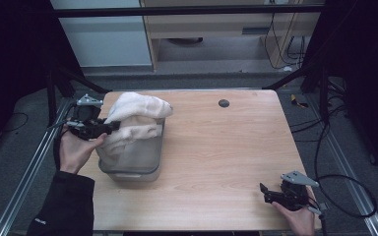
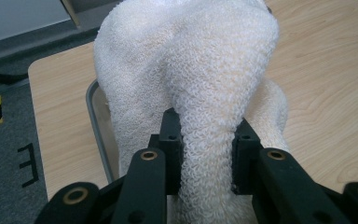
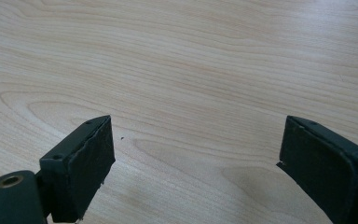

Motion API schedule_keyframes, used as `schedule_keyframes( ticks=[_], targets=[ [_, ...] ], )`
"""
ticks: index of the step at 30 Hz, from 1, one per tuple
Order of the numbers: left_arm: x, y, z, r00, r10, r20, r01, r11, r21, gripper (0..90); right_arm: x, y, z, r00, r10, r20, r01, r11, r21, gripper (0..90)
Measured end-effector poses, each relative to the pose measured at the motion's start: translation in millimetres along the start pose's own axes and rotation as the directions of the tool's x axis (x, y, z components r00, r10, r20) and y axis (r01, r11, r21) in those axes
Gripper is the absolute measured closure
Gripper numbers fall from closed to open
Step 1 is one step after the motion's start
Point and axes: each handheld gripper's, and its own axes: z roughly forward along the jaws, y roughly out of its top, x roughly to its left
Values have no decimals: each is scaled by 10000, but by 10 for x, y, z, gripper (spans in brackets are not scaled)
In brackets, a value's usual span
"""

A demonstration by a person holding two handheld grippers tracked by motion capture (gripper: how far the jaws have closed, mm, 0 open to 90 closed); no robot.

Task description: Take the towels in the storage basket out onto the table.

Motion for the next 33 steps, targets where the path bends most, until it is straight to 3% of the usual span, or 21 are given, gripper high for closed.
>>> schedule_keyframes(
  ticks=[21,33],
  targets=[
    [-273,242,-63,9967,715,372,-715,9974,-14,717,-5,2,-14,10000,56,-21,-57,9999,-113,100],
    [-568,456,-160,9878,1472,504,-1473,9891,-17,717,-8,2,-27,9999,105,-25,-106,9997,-203,100]
  ],
)
